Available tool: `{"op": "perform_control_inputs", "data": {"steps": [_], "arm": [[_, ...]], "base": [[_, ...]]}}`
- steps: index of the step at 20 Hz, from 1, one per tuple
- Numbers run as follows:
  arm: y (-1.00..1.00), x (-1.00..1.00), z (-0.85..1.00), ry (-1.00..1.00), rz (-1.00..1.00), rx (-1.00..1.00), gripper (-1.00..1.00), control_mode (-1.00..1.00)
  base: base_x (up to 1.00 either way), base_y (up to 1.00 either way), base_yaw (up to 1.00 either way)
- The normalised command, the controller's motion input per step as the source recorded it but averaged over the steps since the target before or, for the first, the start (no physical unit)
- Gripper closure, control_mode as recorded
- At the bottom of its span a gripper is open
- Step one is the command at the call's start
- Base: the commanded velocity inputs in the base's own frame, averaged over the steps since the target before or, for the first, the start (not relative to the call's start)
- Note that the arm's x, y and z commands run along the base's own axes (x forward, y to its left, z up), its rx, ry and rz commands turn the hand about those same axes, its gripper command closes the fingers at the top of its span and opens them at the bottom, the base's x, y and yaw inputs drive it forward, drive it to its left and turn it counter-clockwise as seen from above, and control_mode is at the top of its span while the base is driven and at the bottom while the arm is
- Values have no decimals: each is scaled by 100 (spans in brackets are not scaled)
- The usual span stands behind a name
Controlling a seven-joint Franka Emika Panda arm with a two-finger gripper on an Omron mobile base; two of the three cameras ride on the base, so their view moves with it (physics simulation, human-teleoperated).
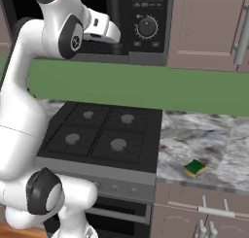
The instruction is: Place the sponge inside the microwave to prepare for sanitizing.
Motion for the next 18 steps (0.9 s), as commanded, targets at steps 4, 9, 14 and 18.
{"op": "perform_control_inputs", "data": {"steps": [4,9,14,18], "arm": [[-10,49,0,0,1,0,-100,-100],[-10,32,0,0,0,0,-100,-100],[-1,35,0,0,0,0,-100,-100],[-15,43,0,1,1,0,-100,-100]], "base": [[0,0,0],[0,0,0],[0,0,0],[0,0,0]]}}
